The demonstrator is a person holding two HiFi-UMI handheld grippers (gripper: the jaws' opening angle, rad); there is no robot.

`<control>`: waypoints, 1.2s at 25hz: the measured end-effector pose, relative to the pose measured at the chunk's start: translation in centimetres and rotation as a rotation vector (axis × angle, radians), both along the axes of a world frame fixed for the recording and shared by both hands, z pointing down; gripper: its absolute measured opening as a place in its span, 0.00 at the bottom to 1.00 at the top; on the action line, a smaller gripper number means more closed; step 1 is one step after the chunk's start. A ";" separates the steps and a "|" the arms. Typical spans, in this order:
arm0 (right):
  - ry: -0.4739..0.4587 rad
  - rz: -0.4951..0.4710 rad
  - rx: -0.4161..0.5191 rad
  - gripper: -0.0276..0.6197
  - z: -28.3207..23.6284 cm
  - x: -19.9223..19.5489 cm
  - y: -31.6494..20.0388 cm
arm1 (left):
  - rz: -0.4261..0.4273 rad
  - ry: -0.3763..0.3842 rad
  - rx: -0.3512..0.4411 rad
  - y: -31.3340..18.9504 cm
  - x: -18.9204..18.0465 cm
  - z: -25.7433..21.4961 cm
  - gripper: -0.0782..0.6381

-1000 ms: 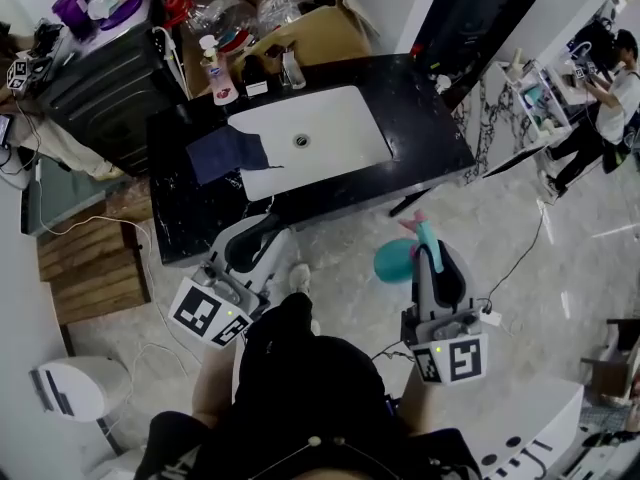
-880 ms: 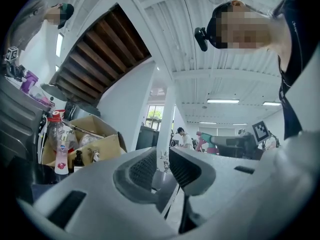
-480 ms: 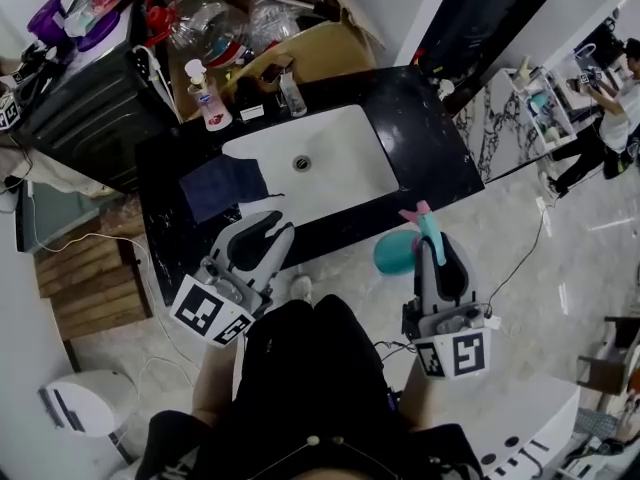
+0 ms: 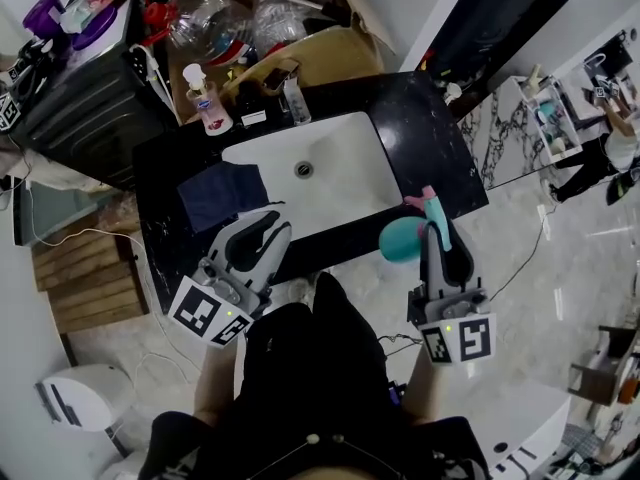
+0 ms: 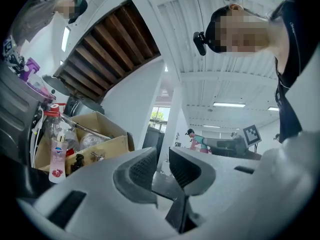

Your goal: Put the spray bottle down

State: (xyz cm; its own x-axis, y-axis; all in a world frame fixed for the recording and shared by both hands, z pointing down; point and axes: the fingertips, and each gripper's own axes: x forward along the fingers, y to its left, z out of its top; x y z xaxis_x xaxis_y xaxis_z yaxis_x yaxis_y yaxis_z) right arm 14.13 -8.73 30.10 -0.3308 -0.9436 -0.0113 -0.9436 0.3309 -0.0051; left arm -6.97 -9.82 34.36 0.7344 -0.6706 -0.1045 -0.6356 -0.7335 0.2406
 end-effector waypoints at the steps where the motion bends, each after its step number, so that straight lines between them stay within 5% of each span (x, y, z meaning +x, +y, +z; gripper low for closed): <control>1: 0.003 -0.005 -0.001 0.18 0.0 0.2 -0.5 | -0.007 0.001 0.000 -0.5 0.1 0.0 0.22; 30: -0.010 0.074 0.036 0.18 7.7 9.3 -21.5 | -0.053 -0.026 -0.093 -13.1 5.1 2.3 0.22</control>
